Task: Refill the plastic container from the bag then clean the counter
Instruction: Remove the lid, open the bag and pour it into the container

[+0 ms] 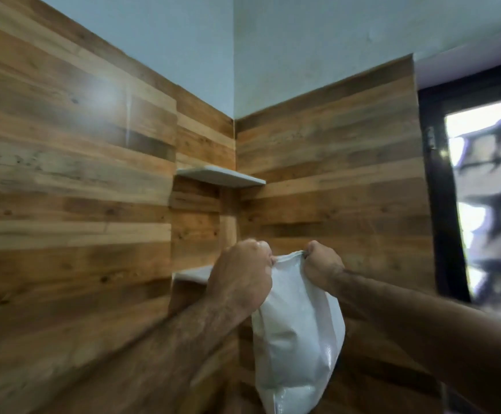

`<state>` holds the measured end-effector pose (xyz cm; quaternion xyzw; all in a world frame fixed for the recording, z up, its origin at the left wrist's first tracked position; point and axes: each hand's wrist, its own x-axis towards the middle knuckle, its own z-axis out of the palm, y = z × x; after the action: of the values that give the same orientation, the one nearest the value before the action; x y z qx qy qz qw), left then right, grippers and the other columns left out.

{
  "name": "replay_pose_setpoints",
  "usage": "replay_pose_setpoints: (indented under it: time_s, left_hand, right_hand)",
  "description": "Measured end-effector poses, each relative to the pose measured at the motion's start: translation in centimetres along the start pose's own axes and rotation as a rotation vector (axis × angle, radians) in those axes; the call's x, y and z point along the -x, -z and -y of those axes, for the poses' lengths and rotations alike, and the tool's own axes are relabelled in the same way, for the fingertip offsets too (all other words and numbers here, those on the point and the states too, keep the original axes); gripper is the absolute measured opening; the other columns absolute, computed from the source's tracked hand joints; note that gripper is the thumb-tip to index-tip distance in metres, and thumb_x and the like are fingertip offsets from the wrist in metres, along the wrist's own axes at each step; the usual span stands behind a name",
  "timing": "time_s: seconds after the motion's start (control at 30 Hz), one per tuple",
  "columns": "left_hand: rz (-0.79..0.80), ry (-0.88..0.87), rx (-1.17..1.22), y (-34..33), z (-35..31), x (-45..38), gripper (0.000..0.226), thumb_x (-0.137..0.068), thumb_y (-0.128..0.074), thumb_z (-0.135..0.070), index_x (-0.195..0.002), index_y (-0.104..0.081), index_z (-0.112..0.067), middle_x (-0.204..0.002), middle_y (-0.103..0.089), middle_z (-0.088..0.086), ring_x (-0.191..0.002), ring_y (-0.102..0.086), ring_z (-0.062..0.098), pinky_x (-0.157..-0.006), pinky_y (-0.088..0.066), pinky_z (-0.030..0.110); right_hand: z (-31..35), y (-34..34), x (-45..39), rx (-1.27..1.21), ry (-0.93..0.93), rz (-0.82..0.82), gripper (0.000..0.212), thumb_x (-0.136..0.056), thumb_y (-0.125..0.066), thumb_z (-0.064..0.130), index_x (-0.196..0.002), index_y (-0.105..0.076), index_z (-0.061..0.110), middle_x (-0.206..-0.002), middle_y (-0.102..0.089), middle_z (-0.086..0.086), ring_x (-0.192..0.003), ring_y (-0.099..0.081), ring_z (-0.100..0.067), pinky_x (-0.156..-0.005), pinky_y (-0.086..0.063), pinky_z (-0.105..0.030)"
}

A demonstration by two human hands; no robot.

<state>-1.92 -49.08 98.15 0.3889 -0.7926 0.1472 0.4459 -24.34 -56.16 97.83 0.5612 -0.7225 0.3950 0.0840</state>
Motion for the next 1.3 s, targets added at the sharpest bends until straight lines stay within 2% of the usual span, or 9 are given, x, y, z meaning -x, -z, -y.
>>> replay_pose_setpoints:
  time_s: [0.3, 0.53, 0.6, 0.67, 0.77, 0.9, 1.1, 1.2, 1.3]
  left_hand:
    - [0.448, 0.172, 0.145, -7.4, -11.1, 22.9, 0.025, -0.113, -0.05, -0.032, -0.104, -0.07, -0.02, -0.114, -0.071, -0.005, -0.095, -0.065, 0.016, -0.075, -0.04, 0.025]
    - [0.707, 0.161, 0.107, -11.9, -14.3, 37.6, 0.029, -0.111, -0.04, -0.034, -0.112, -0.063, -0.017, -0.126, -0.065, 0.0, -0.119, -0.067, 0.029, -0.093, -0.051, 0.041]
    - [0.775, 0.183, 0.126, -12.6, -15.4, 41.0, 0.018, -0.107, -0.054, -0.034, -0.106, -0.063, -0.019, -0.119, -0.066, -0.003, -0.111, -0.07, 0.025, -0.086, -0.053, 0.04]
    - [0.942, 0.144, 0.15, -13.5, -15.8, 43.6, 0.032, -0.075, -0.091, -0.038, -0.079, -0.063, -0.022, -0.085, -0.067, -0.01, -0.07, -0.073, 0.015, -0.057, -0.052, 0.034]
    - [0.834, 0.138, 0.114, -16.8, -15.4, 49.0, 0.042, -0.053, -0.099, -0.038, -0.064, -0.059, -0.028, -0.068, -0.063, -0.012, -0.043, -0.062, 0.016, -0.036, -0.042, 0.031]
    - [0.777, 0.106, 0.131, -14.9, -16.2, 50.2, 0.024, -0.108, -0.048, -0.04, -0.1, -0.064, -0.023, -0.109, -0.069, -0.004, -0.092, -0.071, 0.026, -0.074, -0.054, 0.043]
    - [0.732, 0.291, 0.261, -11.4, -15.4, 50.1, 0.033, -0.113, -0.043, -0.036, -0.111, -0.073, -0.021, -0.114, -0.073, -0.003, -0.101, -0.068, 0.022, -0.084, -0.054, 0.036]
    - [0.618, 0.393, 0.302, -10.1, -13.3, 51.2, 0.034, -0.113, -0.048, -0.034, -0.131, -0.074, -0.021, -0.123, -0.076, -0.004, -0.108, -0.07, 0.02, -0.084, -0.049, 0.026]
    - [0.557, 0.585, 0.394, -9.4, -11.2, 52.4, 0.042, -0.111, -0.046, -0.044, -0.135, -0.073, -0.024, -0.111, -0.08, -0.003, -0.098, -0.074, 0.019, -0.082, -0.057, 0.03]
  right_hand:
    - [-16.5, -4.5, 21.0, 0.105, -0.184, 0.335, 0.027, -0.1, -0.051, 0.005, -0.116, -0.072, 0.009, -0.116, -0.077, -0.011, -0.111, -0.074, -0.03, -0.081, -0.048, -0.025]
    - [-24.6, -7.7, 33.3, 0.288, -0.21, 0.576, 0.03, -0.103, -0.048, 0.01, -0.127, -0.066, 0.01, -0.122, -0.075, -0.008, -0.116, -0.074, -0.032, -0.093, -0.062, -0.041]
    - [-25.9, -8.2, 36.0, 0.31, -0.262, 0.621, 0.027, -0.103, -0.05, 0.009, -0.125, -0.066, 0.011, -0.119, -0.075, -0.009, -0.11, -0.075, -0.032, -0.086, -0.063, -0.04]
    - [-26.7, -8.6, 38.5, 0.318, -0.312, 0.631, 0.027, -0.1, -0.052, 0.01, -0.12, -0.069, 0.015, -0.117, -0.075, -0.009, -0.104, -0.074, -0.032, -0.076, -0.058, -0.036]
    - [-27.2, -9.2, 41.3, 0.339, -0.307, 0.655, 0.024, -0.101, -0.05, 0.012, -0.119, -0.066, 0.016, -0.119, -0.074, -0.011, -0.102, -0.072, -0.033, -0.074, -0.05, -0.034]
    - [-27.1, -8.4, 42.5, 0.397, -0.2, 0.625, 0.027, -0.107, -0.041, 0.016, -0.119, -0.066, 0.02, -0.121, -0.073, -0.012, -0.097, -0.069, -0.032, -0.076, -0.049, -0.034]
    - [-24.8, -6.6, 44.9, 0.46, 0.008, 0.642, 0.033, -0.1, -0.046, 0.002, -0.122, -0.063, 0.021, -0.109, -0.075, -0.009, -0.098, -0.076, -0.034, -0.075, -0.063, -0.04]
    - [-23.3, -6.7, 47.5, 0.365, 0.1, 0.63, 0.019, -0.107, -0.048, 0.028, -0.103, -0.064, 0.02, -0.098, -0.074, -0.006, -0.094, -0.074, -0.032, -0.076, -0.061, -0.041]
    - [-21.6, -6.4, 51.2, 0.196, 0.157, 0.666, 0.071, -0.103, -0.031, 0.075, -0.083, -0.072, 0.021, -0.083, -0.059, 0.001, -0.081, -0.063, -0.02, -0.073, -0.057, -0.041]
